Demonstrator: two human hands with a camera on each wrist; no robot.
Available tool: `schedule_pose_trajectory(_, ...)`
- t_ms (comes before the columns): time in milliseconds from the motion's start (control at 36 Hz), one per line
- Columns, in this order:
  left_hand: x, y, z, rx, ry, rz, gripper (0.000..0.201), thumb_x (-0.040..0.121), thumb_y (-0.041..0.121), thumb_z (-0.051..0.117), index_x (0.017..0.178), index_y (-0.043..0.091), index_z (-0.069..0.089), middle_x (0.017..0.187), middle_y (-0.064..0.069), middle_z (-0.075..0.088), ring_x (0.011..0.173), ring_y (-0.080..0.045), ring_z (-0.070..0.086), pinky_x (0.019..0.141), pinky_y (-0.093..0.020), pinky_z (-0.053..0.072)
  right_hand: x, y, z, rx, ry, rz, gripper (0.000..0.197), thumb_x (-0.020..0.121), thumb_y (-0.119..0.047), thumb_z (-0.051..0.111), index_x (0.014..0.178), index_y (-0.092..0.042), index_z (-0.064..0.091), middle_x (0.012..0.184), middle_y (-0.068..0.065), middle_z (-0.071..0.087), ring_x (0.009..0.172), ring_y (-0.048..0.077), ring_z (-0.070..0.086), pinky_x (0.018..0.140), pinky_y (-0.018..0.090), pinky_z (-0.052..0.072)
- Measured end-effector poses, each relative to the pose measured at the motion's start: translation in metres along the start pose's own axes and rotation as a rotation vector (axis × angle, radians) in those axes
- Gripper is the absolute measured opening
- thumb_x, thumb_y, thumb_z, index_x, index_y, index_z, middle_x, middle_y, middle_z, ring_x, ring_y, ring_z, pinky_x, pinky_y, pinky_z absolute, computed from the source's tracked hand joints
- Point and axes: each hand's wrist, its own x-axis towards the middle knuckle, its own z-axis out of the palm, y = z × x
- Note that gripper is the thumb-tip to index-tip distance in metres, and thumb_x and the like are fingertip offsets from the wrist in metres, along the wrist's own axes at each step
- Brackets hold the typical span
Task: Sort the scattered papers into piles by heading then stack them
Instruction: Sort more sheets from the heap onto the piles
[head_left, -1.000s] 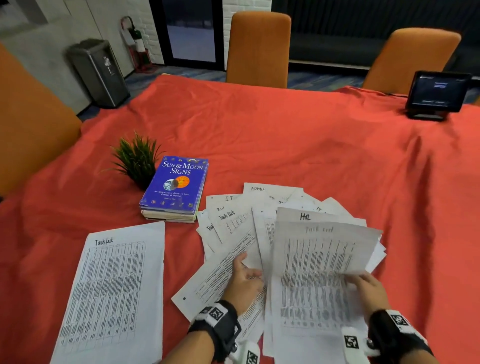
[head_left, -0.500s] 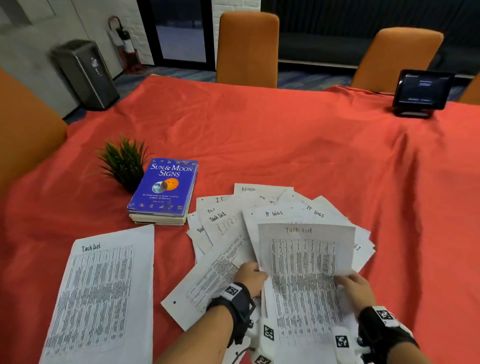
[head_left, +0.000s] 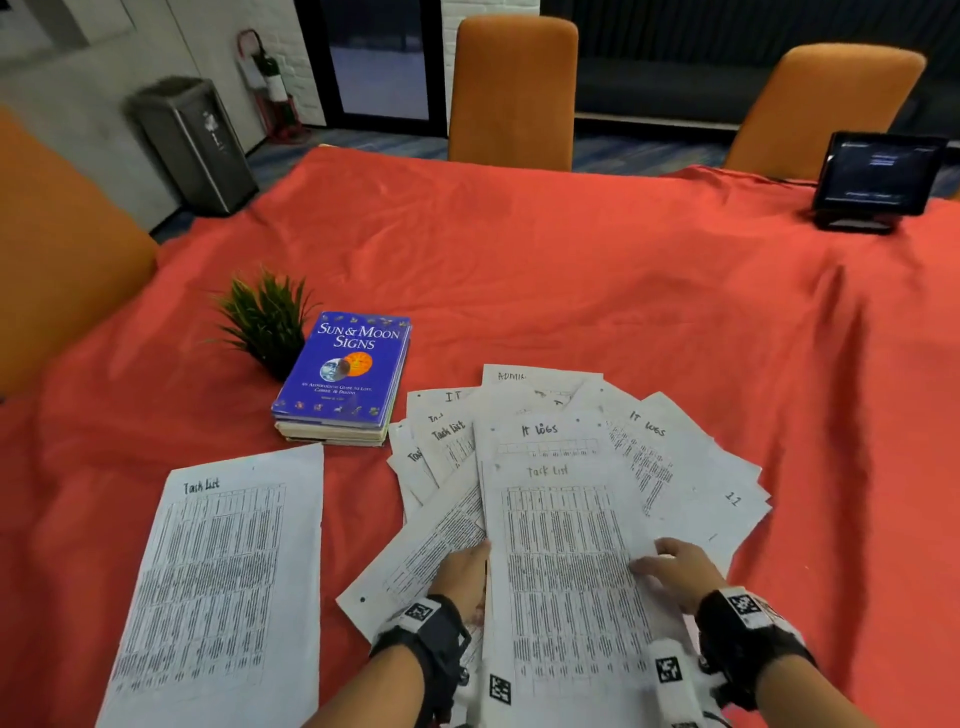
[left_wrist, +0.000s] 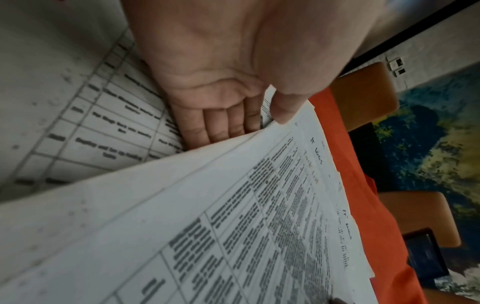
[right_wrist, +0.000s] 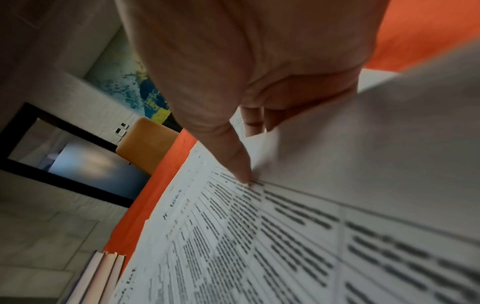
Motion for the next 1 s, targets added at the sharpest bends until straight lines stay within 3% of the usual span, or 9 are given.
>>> schedule_pose_trajectory(56, -0.021, 0.018, 0.001, -0.023, -0.011, 0.0, 0.054, 0.082, 0.055, 0.048, 0.099, 0.008, 0.069, 0.097, -0.015, 0.074, 0.092, -0.034, 0.071, 0.088, -0.053, 0.055, 0.005, 0.001, 0.0, 0.022, -0.032, -0.016, 0.01, 0.072, -0.004, 0.073, 0.079, -0.009, 0.068, 0.081, 0.013, 0.073, 0.077, 0.031, 0.07, 0.08, 0.045, 0.057)
schedule_pose_trajectory(222, -0.039, 0.032, 0.005, -0.124, -0.097, -0.059, 0.038, 0.097, 0.053, 0.041, 0.095, 0.022, 0.062, 0.092, -0.007, 0.071, 0.087, -0.028, 0.07, 0.07, -0.037, 0.058, -0.011, -0.022, -0.004, 0.277, -0.03, -0.197, 0.011, 0.079, 0.002, 0.061, 0.078, -0.009, 0.059, 0.075, 0.014, 0.066, 0.068, 0.025, 0.06, 0.07, 0.036, 0.047)
schedule_pose_trajectory(333, -0.035, 0.03, 0.006, -0.119, -0.096, -0.043, 0.029, 0.092, 0.06, 0.044, 0.093, 0.033, 0.054, 0.097, -0.001, 0.065, 0.095, -0.027, 0.065, 0.077, -0.038, 0.055, -0.009, -0.029, -0.01, 0.392, -0.003, -0.187, 0.031, 0.082, 0.009, 0.055, 0.098, -0.014, 0.067, 0.087, 0.01, 0.075, 0.074, 0.029, 0.069, 0.068, 0.036, 0.054)
schedule_pose_trajectory(444, -0.029, 0.026, 0.008, 0.019, -0.064, 0.039, 0.04, 0.086, 0.052, 0.059, 0.106, 0.017, 0.062, 0.103, -0.012, 0.07, 0.093, -0.03, 0.07, 0.076, -0.047, 0.06, -0.005, -0.033, -0.007, 0.33, 0.12, -0.176, 0.03, 0.083, 0.009, 0.053, 0.093, -0.017, 0.065, 0.092, 0.012, 0.071, 0.08, 0.027, 0.066, 0.068, 0.03, 0.049)
schedule_pose_trajectory(500, -0.023, 0.022, 0.009, 0.13, -0.014, 0.084, 0.03, 0.082, 0.038, 0.063, 0.104, 0.018, 0.064, 0.1, -0.008, 0.072, 0.089, -0.028, 0.071, 0.077, -0.047, 0.06, -0.001, -0.032, -0.003, 0.304, 0.178, -0.172, 0.03, 0.083, 0.008, 0.053, 0.087, -0.02, 0.063, 0.097, 0.015, 0.07, 0.083, 0.028, 0.064, 0.07, 0.031, 0.049)
schedule_pose_trajectory(694, -0.033, 0.024, 0.015, 0.315, 0.009, 0.165, 0.011, 0.087, 0.018, 0.063, 0.097, 0.022, 0.064, 0.095, 0.003, 0.072, 0.088, -0.016, 0.069, 0.082, -0.03, 0.056, 0.004, -0.043, 0.005, 0.164, 0.208, -0.144, 0.025, 0.083, -0.001, 0.053, 0.106, -0.01, 0.059, 0.096, 0.015, 0.068, 0.08, 0.029, 0.065, 0.069, 0.031, 0.051)
schedule_pose_trajectory(750, -0.034, 0.025, 0.016, 0.32, -0.003, 0.184, 0.013, 0.088, 0.016, 0.062, 0.096, 0.025, 0.062, 0.096, 0.006, 0.071, 0.088, -0.013, 0.068, 0.08, -0.026, 0.054, 0.004, -0.046, 0.009, 0.128, 0.175, -0.143, 0.03, 0.084, -0.002, 0.052, 0.112, -0.012, 0.057, 0.098, 0.013, 0.067, 0.079, 0.028, 0.065, 0.065, 0.027, 0.048)
schedule_pose_trajectory(861, -0.033, 0.025, 0.015, 0.34, -0.023, 0.216, 0.028, 0.086, 0.007, 0.057, 0.096, 0.033, 0.061, 0.1, 0.01, 0.071, 0.092, -0.012, 0.068, 0.083, -0.026, 0.054, 0.004, -0.046, 0.013, 0.08, 0.133, -0.162, 0.035, 0.085, 0.0, 0.052, 0.118, -0.008, 0.056, 0.106, 0.015, 0.066, 0.088, 0.03, 0.064, 0.075, 0.031, 0.047)
schedule_pose_trajectory(1000, -0.036, 0.027, 0.008, 0.296, -0.034, 0.272, 0.037, 0.09, 0.003, 0.052, 0.111, 0.032, 0.062, 0.103, 0.013, 0.069, 0.098, -0.01, 0.065, 0.084, -0.023, 0.051, 0.004, -0.042, 0.013, 0.128, 0.168, -0.155, 0.036, 0.085, -0.002, 0.056, 0.121, -0.005, 0.055, 0.111, 0.016, 0.066, 0.092, 0.029, 0.062, 0.081, 0.033, 0.048)
